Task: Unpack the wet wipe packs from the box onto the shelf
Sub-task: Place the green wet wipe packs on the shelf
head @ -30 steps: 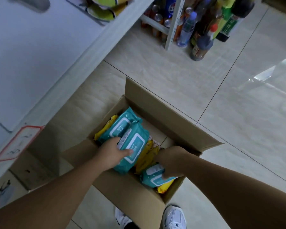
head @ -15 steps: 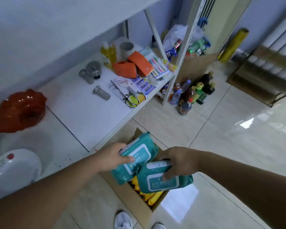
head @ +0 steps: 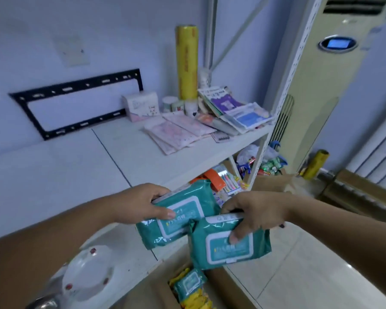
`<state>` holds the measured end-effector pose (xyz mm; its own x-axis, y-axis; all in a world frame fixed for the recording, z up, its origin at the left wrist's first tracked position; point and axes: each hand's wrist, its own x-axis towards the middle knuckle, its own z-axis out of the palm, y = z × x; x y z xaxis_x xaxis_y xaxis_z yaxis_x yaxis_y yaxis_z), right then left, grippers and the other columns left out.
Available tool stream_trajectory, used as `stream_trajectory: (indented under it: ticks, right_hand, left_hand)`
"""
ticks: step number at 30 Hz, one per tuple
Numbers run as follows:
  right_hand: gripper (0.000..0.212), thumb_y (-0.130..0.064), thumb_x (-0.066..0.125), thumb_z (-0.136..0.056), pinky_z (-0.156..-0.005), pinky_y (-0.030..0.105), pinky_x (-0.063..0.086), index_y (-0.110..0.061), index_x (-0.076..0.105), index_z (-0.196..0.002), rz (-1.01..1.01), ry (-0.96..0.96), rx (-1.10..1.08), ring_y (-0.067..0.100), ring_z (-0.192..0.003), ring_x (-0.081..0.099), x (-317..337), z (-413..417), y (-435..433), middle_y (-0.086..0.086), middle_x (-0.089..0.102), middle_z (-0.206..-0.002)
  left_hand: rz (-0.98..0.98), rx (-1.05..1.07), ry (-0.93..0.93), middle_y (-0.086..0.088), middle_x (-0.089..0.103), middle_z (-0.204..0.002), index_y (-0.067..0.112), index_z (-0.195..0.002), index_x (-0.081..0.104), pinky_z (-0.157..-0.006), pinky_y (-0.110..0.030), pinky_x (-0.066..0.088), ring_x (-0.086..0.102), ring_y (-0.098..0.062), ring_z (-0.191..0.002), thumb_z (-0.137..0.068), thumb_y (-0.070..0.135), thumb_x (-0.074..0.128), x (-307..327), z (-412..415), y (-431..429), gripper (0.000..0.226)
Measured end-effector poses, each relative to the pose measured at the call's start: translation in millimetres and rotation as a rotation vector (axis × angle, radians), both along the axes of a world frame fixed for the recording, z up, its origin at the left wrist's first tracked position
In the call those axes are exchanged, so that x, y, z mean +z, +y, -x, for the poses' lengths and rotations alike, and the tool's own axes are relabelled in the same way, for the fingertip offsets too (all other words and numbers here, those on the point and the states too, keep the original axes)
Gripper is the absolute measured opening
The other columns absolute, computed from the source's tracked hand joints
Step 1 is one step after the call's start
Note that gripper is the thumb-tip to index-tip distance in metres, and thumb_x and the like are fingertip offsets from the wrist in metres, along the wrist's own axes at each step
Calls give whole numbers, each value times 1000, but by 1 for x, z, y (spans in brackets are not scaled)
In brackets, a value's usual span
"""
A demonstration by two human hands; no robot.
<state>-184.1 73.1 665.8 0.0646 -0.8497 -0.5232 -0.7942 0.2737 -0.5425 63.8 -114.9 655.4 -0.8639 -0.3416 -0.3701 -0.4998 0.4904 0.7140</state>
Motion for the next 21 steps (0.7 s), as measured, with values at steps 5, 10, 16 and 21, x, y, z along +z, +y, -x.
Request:
stream_trajectory:
  ticks: [5, 10, 16, 21]
  right_hand:
    - [35, -37, 86, -76, -80, 33, 60, -24, 70, -105, 143, 37, 125, 12, -91, 72, 67, -58, -36, -6, 75, -101]
    - [34, -42, 85, -75, -77, 33, 58, -25, 69, -101, 231, 90, 269, 13, -85, 72, 108, -123, -74, -6, 76, -95]
    - [35, -45, 83, -76, -80, 38, 61, -24, 68, -99, 287, 131, 370, 10, -85, 73, 127, -211, -125, -7, 76, -96]
    - [35, -46, 83, -76, -82, 39, 61, -24, 68, -98, 331, 154, 395, 12, -87, 74, 124, -302, -177, -4, 76, -98]
  left_hand:
    - [96, 144, 34, 4, 77, -106, 25, -113, 70, -89, -45, 59, 75, -16, -95, -88, 36, 76, 79, -81, -11, 28]
    - [170, 293, 42, 5, 78, -106, 27, -113, 71, -88, -39, 60, 75, -17, -95, -88, 33, 76, 128, -170, -17, 26]
    - [266, 450, 28, 11, 78, -103, 30, -110, 71, -88, -36, 60, 75, -12, -92, -88, 37, 76, 146, -287, -39, 24]
    - [344, 512, -31, 16, 76, -101, 35, -108, 70, -87, -33, 59, 73, -4, -91, -84, 44, 77, 131, -393, -89, 26]
